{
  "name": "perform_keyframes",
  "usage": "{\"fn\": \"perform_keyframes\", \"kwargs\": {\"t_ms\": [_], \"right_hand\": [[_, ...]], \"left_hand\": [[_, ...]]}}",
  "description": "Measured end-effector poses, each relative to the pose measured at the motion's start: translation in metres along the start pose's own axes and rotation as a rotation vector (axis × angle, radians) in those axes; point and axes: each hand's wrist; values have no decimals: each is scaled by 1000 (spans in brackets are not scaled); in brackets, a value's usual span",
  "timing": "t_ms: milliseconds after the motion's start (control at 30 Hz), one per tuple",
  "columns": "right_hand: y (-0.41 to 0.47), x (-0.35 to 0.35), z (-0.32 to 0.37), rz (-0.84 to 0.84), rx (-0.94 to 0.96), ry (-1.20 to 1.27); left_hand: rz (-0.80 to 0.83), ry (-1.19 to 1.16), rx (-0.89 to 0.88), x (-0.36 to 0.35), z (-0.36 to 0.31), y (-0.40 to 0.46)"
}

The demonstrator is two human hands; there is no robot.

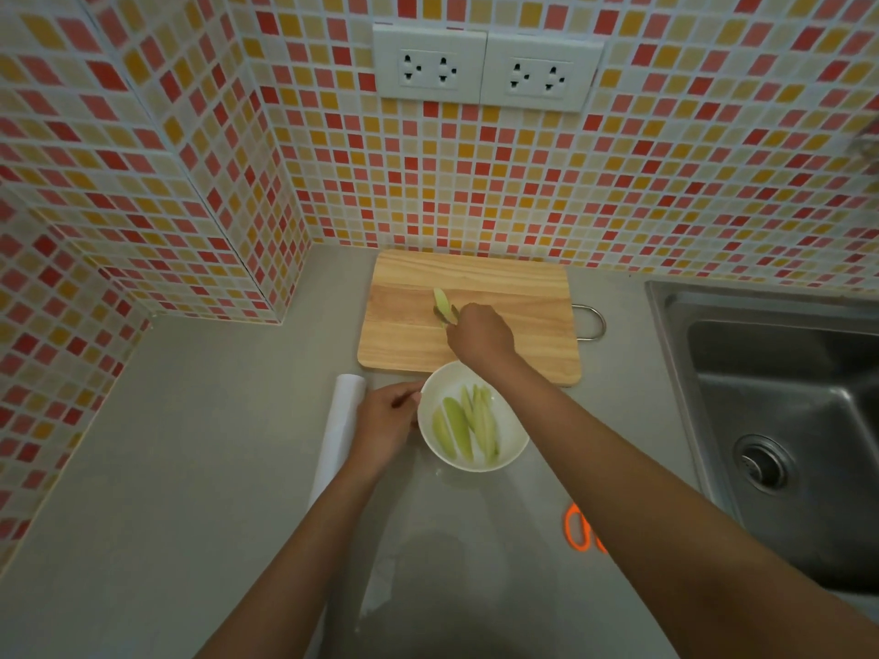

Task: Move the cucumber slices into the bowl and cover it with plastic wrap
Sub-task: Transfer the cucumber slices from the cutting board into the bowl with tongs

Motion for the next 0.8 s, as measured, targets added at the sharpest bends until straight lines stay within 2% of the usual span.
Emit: {"fn": "perform_keyframes", "kwargs": {"t_ms": [200,367,533,667,800], "right_hand": [[11,-10,2,-23,-16,-42],[-9,10,-17,-38,-23,100],[-77,34,-50,-98,28,242],[-130,25,-71,-6,13,170],[-147,11,-70,78,-20,-35]], "left_hand": [[-8,-35,17,2,1,0],[-3,-32,22,2,0,-2],[-14,-28,28,1,-1,-2],[-26,-22,30,0,0,-2],[-27,-12,23,-1,2,-2]]}}
Point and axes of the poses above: each hand's wrist, its own y-axis towards the middle knuckle, its own x-axis out of the back of the hand, z = x × y, and after that the axes turned 7 degrees about -z, right-handed
